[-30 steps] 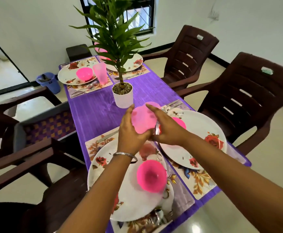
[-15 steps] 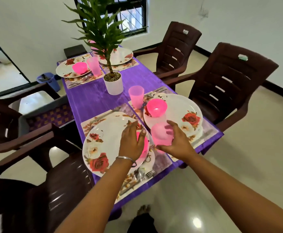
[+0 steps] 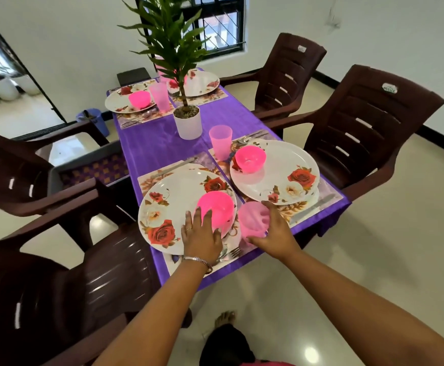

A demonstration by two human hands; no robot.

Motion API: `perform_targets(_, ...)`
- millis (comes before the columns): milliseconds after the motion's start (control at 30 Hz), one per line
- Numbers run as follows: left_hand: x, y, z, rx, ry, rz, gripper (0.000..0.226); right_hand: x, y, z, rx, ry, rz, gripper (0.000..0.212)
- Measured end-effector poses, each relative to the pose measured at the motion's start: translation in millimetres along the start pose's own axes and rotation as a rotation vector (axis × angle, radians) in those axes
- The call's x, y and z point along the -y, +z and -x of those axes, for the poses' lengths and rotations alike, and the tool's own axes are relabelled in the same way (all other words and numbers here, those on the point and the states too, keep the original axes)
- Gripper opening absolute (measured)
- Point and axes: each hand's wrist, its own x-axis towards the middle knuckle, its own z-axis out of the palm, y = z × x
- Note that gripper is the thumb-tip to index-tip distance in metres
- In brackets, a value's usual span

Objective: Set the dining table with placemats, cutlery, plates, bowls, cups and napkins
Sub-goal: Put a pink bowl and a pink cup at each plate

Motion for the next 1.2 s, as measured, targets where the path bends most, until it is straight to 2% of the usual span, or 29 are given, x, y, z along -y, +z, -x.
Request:
perform_targets(167, 4, -3, 15, -0.037, -0.037, 0.014, 0.063, 6, -4, 8, -0.036, -0.105, 0.167, 0.126)
perform_targets(233, 4, -7, 21, -0.062, -0.040, 0.039, 0.064, 15, -5, 13, -0.089, -0.155, 0.190, 0.127)
perform_targets(400, 7, -23, 41, -0.169, -0.033, 0.131, 0.062, 63, 6, 22, -0.243, -0.434, 0.201, 0.102)
perform_targets(600, 42, -65, 72, -0.360, 0.008, 0.173, 0.057, 135, 50, 33, -0.331, -0.616, 0.070, 0.075)
perform_targets(700, 77, -99, 95, -0.502, -0.021, 0.217, 0.064, 176, 84, 40, -0.328, -0.675, 0.041, 0.069)
perform_targets(833, 156, -151, 143, -0.671, -0.099, 0.230, 0.062, 252, 159, 67, -0.268, -0.722, -0.080, 0.065)
perform_targets(967, 264, -209, 206, -0.756, -0.185, 0.159, 0.060, 343, 258, 118, -0.201, -0.806, -0.188, 0.064)
perform_targets(1067, 343, -253, 253, -0.808, -0.264, 0.110, 0.061, 402, 335, 164, -0.143, -0.805, -0.278, 0.063)
perform_targets(1200, 436, -295, 304, -0.841, -0.336, 0.054, 0.051, 461, 427, 216, -0.058, -0.799, -0.351, 0.061)
